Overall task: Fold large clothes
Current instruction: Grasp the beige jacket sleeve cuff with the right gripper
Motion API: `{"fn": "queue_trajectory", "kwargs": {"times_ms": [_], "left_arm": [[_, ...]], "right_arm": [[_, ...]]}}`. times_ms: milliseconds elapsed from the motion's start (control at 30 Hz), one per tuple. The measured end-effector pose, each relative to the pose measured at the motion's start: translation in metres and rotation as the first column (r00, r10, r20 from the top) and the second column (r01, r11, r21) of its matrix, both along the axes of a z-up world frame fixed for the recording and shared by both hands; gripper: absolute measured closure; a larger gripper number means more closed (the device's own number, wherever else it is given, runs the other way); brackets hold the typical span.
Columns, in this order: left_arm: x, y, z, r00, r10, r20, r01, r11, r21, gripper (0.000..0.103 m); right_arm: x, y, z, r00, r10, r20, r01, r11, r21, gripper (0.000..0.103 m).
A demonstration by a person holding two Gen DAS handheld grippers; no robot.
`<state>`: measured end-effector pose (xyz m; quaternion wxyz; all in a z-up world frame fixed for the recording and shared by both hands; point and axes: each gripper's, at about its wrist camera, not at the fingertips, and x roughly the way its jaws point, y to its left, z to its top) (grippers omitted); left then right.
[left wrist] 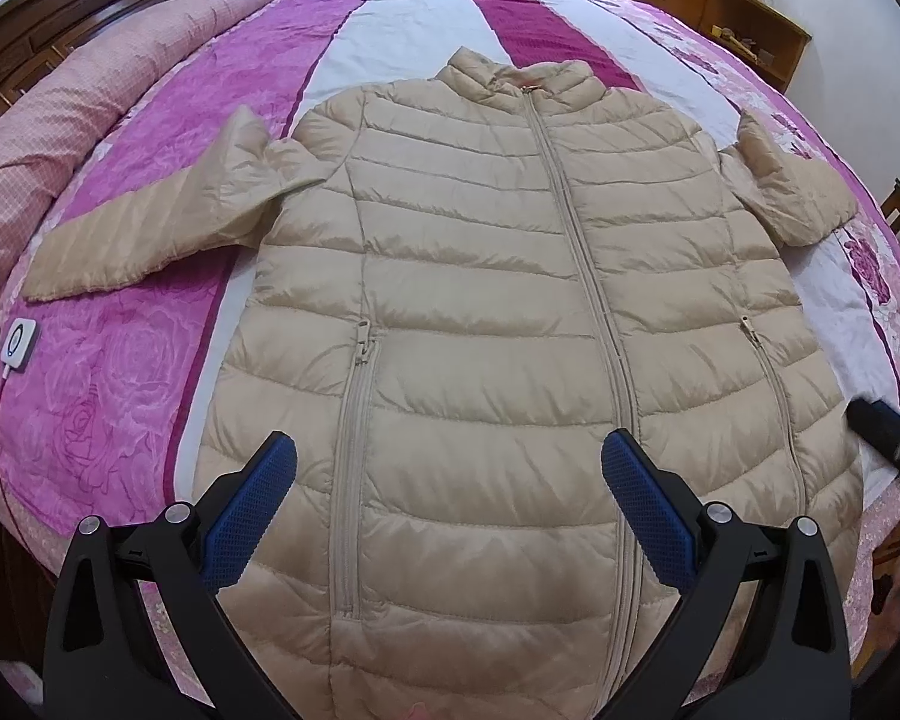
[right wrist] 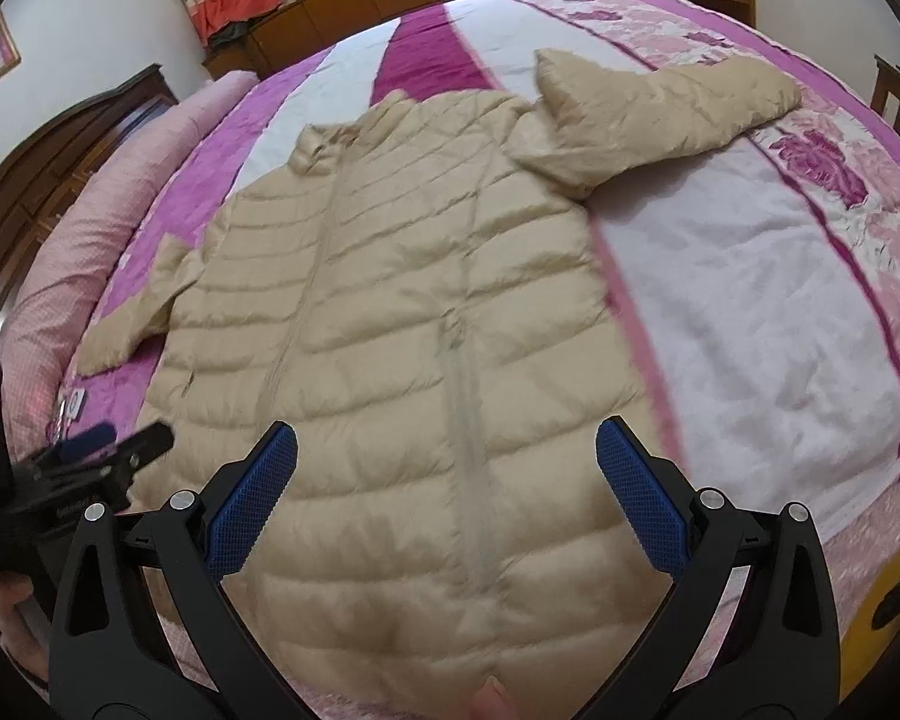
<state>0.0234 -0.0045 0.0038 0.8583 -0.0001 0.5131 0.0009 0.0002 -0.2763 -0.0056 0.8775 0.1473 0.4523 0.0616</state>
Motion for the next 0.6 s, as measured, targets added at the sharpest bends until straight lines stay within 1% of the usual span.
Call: {"fn": "queue_trajectory", "kwargs": {"times_ms": [133,267,333,433,600], "left_arm": [[0.008,-0.002,0.001,1.0,0.01,0.002,-0.01,1.0,-0.024,0.005],[0.019,-0.008,-0.001,1.0,0.024,0.0,-0.024,0.999,-0.024,0.005],[0.022,-0.01,-0.002,1.0,0.028,-0.006,-0.029,0.999,-0.016,0.005],[0.026,-0.012,-0.005,0.999,0.03,-0.012,-0.03,1.0,-0.004,0.005],[0.033,-0.015,-0.013,0.999,0.013,-0.033,-0.012,1.0,0.021,0.005]], "right_arm": [[0.026,-0.047,0.01,0.998,-0.063,0.019,0.063,0.998,-0.007,0.003],[0.057,-0.094,0.011,0.992,-0.121,0.028,0.122,0.992,-0.038,0.003],[0.078,-0.12,0.008,0.987,-0.161,0.019,0.162,0.986,-0.044,0.003],[0.106,-0.156,-0.002,0.979,-0.202,-0.01,0.202,0.979,-0.006,0.003],[0.145,-0.2,-0.017,0.962,-0.266,-0.053,0.267,0.964,0.011,0.003]]}}
